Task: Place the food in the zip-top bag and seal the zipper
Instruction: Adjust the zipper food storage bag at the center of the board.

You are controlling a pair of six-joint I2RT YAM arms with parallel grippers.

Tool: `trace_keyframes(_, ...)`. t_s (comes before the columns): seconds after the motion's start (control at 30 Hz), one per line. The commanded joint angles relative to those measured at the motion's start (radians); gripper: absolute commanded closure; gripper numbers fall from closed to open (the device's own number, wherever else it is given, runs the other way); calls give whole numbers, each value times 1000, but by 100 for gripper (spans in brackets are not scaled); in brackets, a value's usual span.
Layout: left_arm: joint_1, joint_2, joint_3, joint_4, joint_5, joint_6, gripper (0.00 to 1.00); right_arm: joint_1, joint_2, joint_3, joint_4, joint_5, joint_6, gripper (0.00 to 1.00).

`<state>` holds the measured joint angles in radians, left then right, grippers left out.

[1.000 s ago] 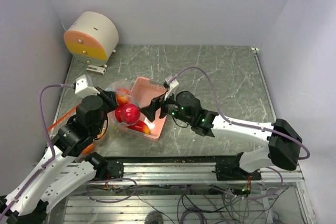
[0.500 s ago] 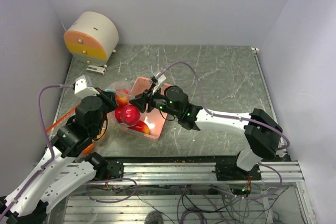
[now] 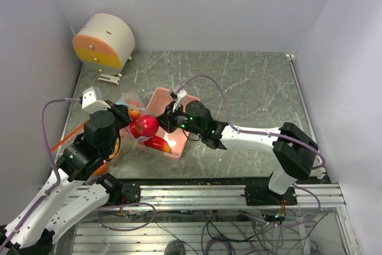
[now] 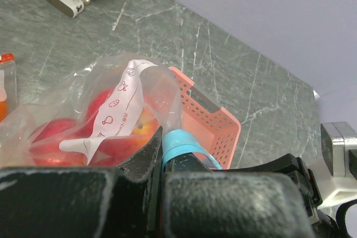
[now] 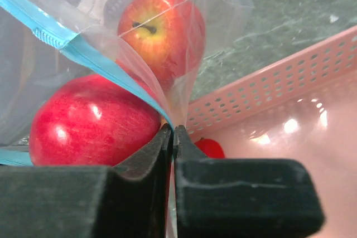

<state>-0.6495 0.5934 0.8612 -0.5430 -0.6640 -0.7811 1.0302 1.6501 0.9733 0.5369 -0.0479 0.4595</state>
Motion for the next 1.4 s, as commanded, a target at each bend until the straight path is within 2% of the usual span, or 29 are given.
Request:
trace_keyframes(0.0,2,-3,50,12,-48,25,93,-4,9,101,-124,-5,-9,100)
trace_keyframes(0.17,2,-1,70,-87,-146,57,93,-16,-13,355,-538,64,-86,100)
trace_keyframes(0.33,2,-14,77,-144,-236,129,93,-100,22,653,-888,-86,-108,100)
trace_keyframes(0.43,2,5,79,-156,-245,148,93,-110,58,790,-1021,-151,-135,100)
trace_keyframes(0.53,2,38,80,-160,-237,151,93,-112,68,841,-1090,-187,-160,100)
trace_keyframes(0.63,2,71,89,-133,-251,178,93,-117,46,838,-1103,-262,-182,100)
trace_keyframes(0.7,2,97,102,-65,-246,227,93,-119,13,819,-1039,-436,-185,100)
trace_keyframes(0.8,2,157,187,7,-119,255,93,-120,-10,784,-909,-683,-155,100)
trace_keyframes(0.93,2,191,313,72,-66,298,93,-122,61,846,-1003,-597,-187,100)
trace_keyframes(1.03,2,195,251,203,8,342,93,-128,56,829,-910,-696,-166,100)
trace_keyframes(1.07,2,210,233,201,46,321,93,-135,41,808,-862,-686,-150,100)
trace_keyframes(1.13,2,245,219,110,115,226,93,-167,3,758,-796,-561,-111,100)
trace_keyframes(1.2,2,254,191,54,215,153,93,-208,-30,695,-769,-300,-82,100)
trace_keyframes(1.27,2,214,134,46,266,125,93,-249,-67,633,-722,-136,-58,100)
trace_keyframes(1.37,3,144,71,20,232,133,93,-306,-122,541,-585,-187,17,100)
